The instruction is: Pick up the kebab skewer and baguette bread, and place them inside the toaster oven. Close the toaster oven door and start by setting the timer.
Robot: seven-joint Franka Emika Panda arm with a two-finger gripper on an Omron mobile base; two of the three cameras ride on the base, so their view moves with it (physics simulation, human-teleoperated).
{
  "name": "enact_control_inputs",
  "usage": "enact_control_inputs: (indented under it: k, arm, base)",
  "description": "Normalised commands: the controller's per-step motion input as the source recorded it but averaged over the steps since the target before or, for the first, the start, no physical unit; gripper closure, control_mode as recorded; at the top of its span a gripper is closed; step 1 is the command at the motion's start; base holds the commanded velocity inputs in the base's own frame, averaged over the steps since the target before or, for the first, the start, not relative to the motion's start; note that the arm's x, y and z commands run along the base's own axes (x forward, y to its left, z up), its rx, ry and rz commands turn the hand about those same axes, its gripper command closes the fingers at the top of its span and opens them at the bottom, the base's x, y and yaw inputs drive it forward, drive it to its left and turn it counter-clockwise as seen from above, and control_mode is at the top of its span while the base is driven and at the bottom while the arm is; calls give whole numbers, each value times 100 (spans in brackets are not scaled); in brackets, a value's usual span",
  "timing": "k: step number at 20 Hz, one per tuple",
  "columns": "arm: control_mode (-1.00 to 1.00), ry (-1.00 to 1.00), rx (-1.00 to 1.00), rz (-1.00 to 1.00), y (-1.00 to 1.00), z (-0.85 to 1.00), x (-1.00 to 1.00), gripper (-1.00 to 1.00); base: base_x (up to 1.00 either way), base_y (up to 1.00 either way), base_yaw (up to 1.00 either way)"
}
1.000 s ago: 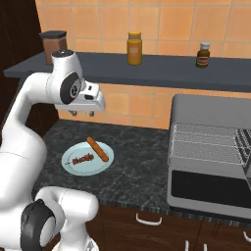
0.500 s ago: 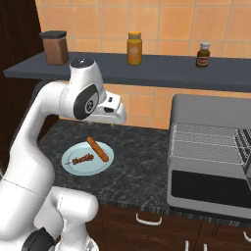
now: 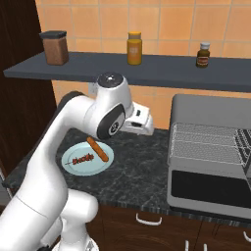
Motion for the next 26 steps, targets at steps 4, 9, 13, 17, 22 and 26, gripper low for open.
enact_control_inputs:
  k: [4,9,13,17,22,26]
  arm:
    - [-100,-15,0,-3,-100,-6,-49,-100]
    - [-100,-18,0,-5,-91,-8,-15,-100]
    - [-100,-28,0,-4,-66,-1,-3,-100]
    - [-100,-33,0,0,-55,0,-1,-100]
    - [-100,-20,0,0,-40,-2,2,-100]
    - [-100,-11,0,0,-18,-9,10,-100]
  base:
    - [0,0,0]
    - [0,0,0]
    - [0,0,0]
    - [0,0,0]
    - [0,0,0]
    - [0,0,0]
